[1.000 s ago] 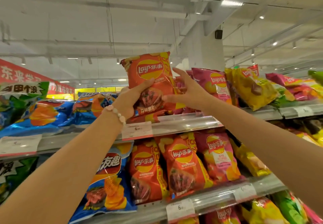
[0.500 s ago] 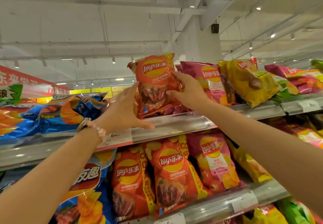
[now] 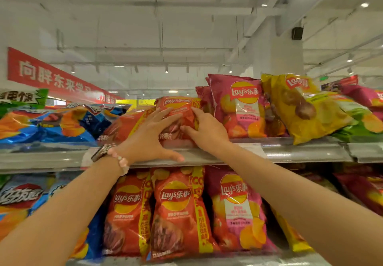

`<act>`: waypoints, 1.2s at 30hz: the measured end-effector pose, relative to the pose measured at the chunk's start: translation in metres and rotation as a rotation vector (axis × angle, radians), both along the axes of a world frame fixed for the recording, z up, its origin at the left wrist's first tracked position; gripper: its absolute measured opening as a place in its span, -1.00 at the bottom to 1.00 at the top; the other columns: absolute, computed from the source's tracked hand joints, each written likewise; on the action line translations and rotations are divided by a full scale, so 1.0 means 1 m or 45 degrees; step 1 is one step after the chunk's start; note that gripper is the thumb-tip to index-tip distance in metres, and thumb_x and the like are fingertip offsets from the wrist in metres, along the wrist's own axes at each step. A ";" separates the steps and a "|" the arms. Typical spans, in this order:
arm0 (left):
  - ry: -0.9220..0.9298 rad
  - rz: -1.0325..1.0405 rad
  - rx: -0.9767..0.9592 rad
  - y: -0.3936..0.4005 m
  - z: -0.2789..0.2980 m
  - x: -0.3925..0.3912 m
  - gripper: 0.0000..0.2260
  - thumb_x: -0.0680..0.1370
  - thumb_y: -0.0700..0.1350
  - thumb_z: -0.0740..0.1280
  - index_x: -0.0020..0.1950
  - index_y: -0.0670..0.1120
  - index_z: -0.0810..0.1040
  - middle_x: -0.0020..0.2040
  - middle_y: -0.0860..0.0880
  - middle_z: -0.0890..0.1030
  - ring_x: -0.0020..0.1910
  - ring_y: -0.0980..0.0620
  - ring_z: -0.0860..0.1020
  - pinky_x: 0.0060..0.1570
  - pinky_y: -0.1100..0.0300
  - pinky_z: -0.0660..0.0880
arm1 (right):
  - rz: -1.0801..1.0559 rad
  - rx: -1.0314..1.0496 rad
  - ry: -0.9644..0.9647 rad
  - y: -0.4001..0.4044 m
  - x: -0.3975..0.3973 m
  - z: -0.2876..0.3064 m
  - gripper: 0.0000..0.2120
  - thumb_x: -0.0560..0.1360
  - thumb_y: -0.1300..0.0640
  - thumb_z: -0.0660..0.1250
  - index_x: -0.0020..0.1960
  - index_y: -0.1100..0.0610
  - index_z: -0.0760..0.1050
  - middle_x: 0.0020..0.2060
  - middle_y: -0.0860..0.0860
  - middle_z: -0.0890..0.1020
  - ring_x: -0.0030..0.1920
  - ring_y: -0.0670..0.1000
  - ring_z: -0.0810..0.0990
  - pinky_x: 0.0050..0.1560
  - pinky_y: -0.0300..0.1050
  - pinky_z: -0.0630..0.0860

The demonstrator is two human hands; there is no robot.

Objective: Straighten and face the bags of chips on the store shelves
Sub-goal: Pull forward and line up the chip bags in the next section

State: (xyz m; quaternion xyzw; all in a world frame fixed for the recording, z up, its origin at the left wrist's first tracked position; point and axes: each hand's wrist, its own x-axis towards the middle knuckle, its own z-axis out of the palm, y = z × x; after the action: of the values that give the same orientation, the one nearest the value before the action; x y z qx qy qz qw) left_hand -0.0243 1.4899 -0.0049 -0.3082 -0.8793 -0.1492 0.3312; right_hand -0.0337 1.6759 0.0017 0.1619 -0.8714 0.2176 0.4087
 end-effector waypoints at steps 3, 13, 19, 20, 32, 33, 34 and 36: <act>-0.027 -0.011 0.055 0.001 -0.004 0.001 -0.03 0.02 0.61 0.26 0.38 0.39 0.10 0.46 0.27 0.04 0.54 0.07 -0.06 0.49 -0.09 0.01 | 0.034 0.050 0.040 0.001 0.001 -0.006 -0.36 0.54 -0.20 0.20 0.52 -0.04 0.06 0.28 0.11 0.45 0.18 0.18 0.52 0.01 0.01 0.47; -0.109 0.063 0.055 0.005 0.000 0.011 -0.05 0.06 0.49 0.39 0.39 0.35 0.12 0.51 0.20 0.09 0.42 0.25 -0.04 0.45 0.00 0.02 | 0.096 0.106 0.027 0.002 0.007 -0.006 -0.40 0.58 -0.18 0.13 0.52 0.03 0.07 0.38 0.14 0.33 0.28 0.20 0.44 0.10 0.08 0.48; -0.169 0.156 -0.009 0.009 0.008 0.019 0.03 0.04 0.50 0.42 0.44 0.31 0.12 0.55 0.11 0.09 0.53 0.01 0.05 0.48 -0.11 0.08 | 0.284 -0.008 0.163 0.029 0.044 0.001 -0.44 0.58 -0.05 0.21 0.50 0.07 0.16 0.42 0.06 0.29 0.36 0.07 0.35 0.25 -0.09 0.36; -0.166 0.201 -0.032 0.009 0.011 0.020 0.10 -0.03 0.57 0.34 0.46 0.29 0.13 0.54 0.11 0.12 0.52 -0.01 0.09 0.47 -0.17 0.09 | 0.298 -0.028 0.206 0.039 0.052 0.001 -0.47 0.57 -0.02 0.23 0.49 0.07 0.19 0.40 0.04 0.32 0.33 0.03 0.38 0.21 -0.14 0.36; 0.005 -0.077 0.415 0.140 0.035 0.052 -0.30 0.30 0.22 0.49 0.36 0.02 0.39 0.24 0.05 0.47 0.18 0.00 0.50 0.19 0.07 0.45 | -0.224 -0.192 0.432 0.200 0.088 0.025 -0.57 0.52 0.07 0.29 0.37 0.10 0.39 0.29 0.07 0.47 0.24 0.10 0.43 0.23 -0.01 0.34; -0.014 -0.134 0.412 0.156 0.036 0.052 -0.29 0.31 0.21 0.50 0.39 0.03 0.37 0.27 0.04 0.46 0.18 0.01 0.50 0.20 0.05 0.47 | -0.284 -0.190 0.407 0.213 0.087 0.027 -0.55 0.52 0.03 0.29 0.39 0.09 0.37 0.32 0.08 0.45 0.29 0.13 0.40 0.28 0.02 0.31; -0.017 -0.182 0.416 0.173 0.037 0.054 -0.29 0.34 0.17 0.51 0.42 0.04 0.34 0.29 0.02 0.45 0.19 0.01 0.49 0.21 0.03 0.47 | -0.317 -0.199 0.357 0.225 0.087 0.030 -0.51 0.52 0.00 0.30 0.41 0.07 0.34 0.35 0.09 0.42 0.32 0.14 0.38 0.30 0.05 0.31; -0.051 -0.229 0.442 0.205 0.041 0.055 -0.33 0.39 0.11 0.49 0.43 0.04 0.31 0.25 -0.01 0.45 0.15 0.02 0.48 0.17 0.04 0.48 | -0.285 -0.261 0.189 0.245 0.083 0.034 -0.43 0.49 -0.04 0.32 0.46 0.02 0.26 0.38 0.10 0.38 0.33 0.15 0.38 0.29 0.05 0.36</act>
State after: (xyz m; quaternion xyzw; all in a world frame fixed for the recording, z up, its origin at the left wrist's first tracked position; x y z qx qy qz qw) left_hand 0.0308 1.6946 0.0362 -0.3208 -0.8156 -0.3337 0.3470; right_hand 0.0494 1.9207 0.0357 0.0368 -0.8247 0.2461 0.5079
